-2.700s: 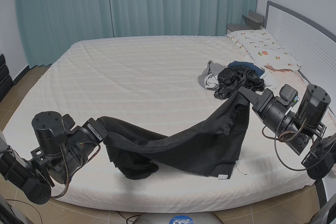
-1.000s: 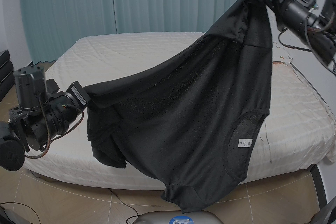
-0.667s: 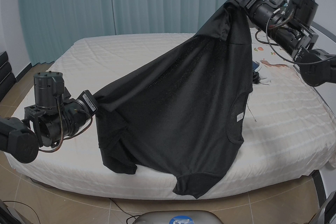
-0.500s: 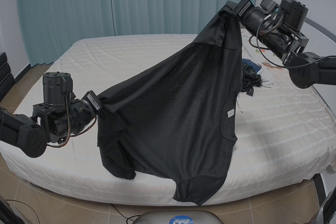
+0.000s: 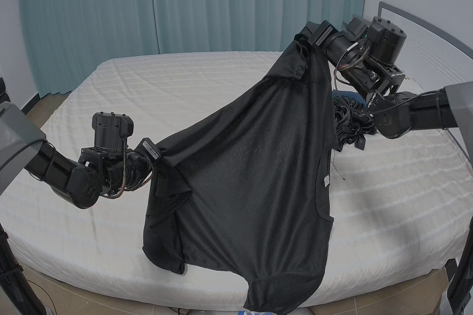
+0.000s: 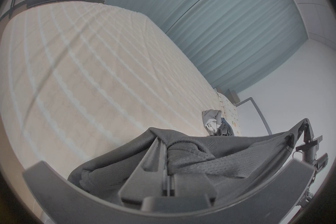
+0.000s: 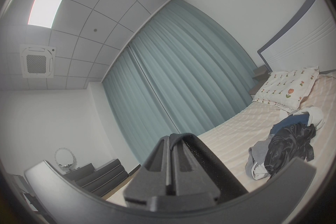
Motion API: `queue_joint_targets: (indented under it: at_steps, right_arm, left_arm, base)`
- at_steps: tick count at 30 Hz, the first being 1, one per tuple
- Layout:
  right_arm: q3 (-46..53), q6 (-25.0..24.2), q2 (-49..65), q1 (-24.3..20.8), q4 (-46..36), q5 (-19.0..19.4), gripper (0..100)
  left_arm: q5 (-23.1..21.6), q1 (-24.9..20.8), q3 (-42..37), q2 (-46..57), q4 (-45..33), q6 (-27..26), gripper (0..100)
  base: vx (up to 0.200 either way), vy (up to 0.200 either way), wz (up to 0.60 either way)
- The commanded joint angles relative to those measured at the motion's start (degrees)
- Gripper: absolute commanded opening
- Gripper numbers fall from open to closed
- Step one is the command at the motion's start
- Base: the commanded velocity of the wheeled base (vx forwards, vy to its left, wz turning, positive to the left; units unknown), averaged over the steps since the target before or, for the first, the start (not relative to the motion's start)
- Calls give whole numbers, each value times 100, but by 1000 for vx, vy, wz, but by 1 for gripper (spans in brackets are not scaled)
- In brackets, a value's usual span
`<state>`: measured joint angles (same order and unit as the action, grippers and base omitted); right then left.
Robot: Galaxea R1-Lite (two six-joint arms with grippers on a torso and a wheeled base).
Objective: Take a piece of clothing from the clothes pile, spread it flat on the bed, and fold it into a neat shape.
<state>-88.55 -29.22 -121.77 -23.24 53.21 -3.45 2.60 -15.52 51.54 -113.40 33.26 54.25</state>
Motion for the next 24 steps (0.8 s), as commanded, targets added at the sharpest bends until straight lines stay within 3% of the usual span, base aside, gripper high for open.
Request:
queue_joint_targets:
  at_steps: [1,5,6,8,9,14,18,24]
  right_arm:
    - [-22,13,-655,82,172,-33,0]
    - [-145,4,-1129,109,330,-42,0]
    - [-180,4,-1235,117,357,-42,0]
    - [-215,4,-1419,126,348,-33,0]
    - [-250,-5,-1551,126,357,-24,100]
    - [-417,-31,-2079,144,348,-24,100]
    - [-241,-22,-2404,328,198,-51,100]
    - [189,-5,-2378,671,-180,-42,100]
  left_arm:
    - [22,40,225,-508,14,183,0]
    - [-14,49,374,-851,67,350,0]
    - [22,40,427,-947,120,385,100]
    - [30,58,524,-1132,269,481,100]
    - [30,93,611,-1255,383,552,100]
    - [74,181,919,-1765,603,578,100]
    - [356,295,1183,-2064,656,517,100]
    - [672,585,1587,-2345,656,-195,100]
  base:
    - [0,0,0]
    - [0,0,0]
    - [0,0,0]
    - [0,0,0]
    - [0,0,0]
    - [0,0,0]
    - [0,0,0]
    - [0,0,0]
